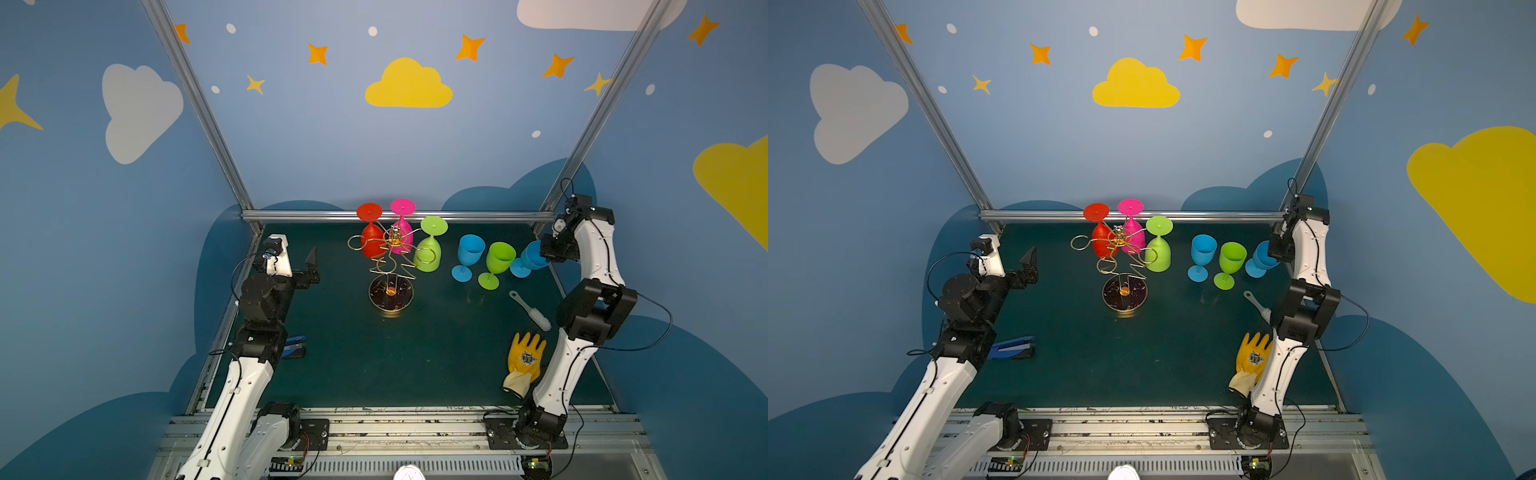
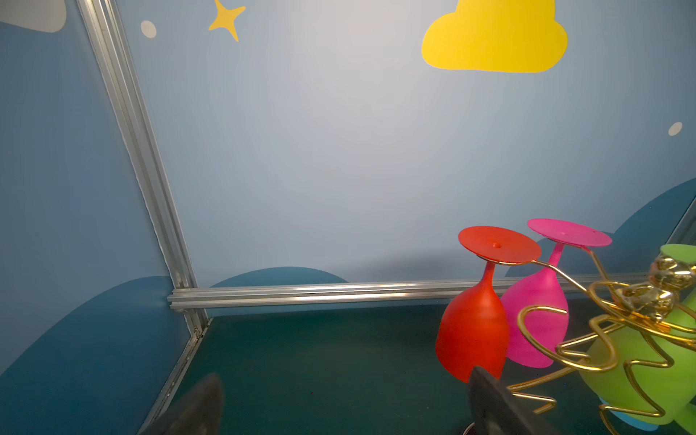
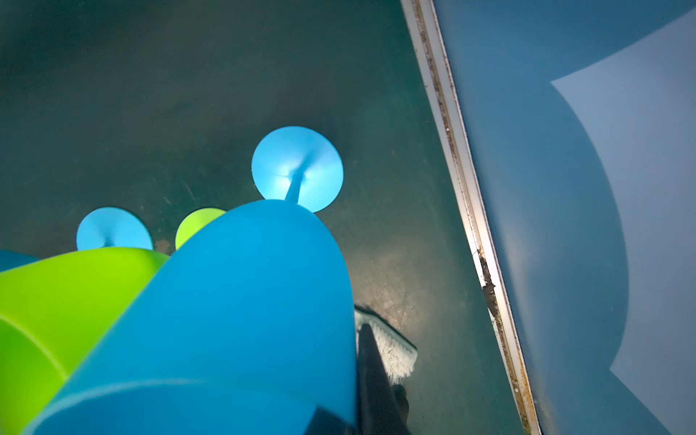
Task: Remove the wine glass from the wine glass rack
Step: 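Lower the cyan glass onto the table beside the lime green glass with the right gripper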
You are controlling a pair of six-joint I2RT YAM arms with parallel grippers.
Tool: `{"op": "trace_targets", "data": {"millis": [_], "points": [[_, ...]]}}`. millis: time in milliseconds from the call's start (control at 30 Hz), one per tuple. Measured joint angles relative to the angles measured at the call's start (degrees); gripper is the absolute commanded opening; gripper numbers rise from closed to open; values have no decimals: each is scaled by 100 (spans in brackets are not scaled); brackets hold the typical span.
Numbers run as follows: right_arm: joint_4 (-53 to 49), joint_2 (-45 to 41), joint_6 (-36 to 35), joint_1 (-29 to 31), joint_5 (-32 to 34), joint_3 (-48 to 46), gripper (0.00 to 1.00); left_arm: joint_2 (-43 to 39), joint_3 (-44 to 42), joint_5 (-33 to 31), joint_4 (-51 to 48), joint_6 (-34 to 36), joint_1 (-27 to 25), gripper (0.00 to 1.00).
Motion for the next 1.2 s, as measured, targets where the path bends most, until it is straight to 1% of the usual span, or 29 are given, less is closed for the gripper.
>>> {"op": "trace_targets", "data": {"millis": [367, 433, 500, 633, 1033, 1200], "points": [[-76, 321, 11, -55, -144, 131, 1, 63, 0, 59, -11, -66, 59, 100], [-85, 330, 15, -52, -146, 131, 5, 63, 0, 66, -11, -68, 72, 100], [-85, 330, 22, -50, -146, 131, 11, 63, 0, 68, -11, -70, 76, 100], [-85, 330, 26, -22, -166, 131, 20, 63, 0, 72, -11, -83, 83, 100], [-83, 317, 170, 7, -380, 131, 31, 63, 0, 70, -11, -83, 83, 100], [-90, 229, 341, -7, -450, 175, 41, 61, 0, 70, -11, -83, 83, 100]]}}
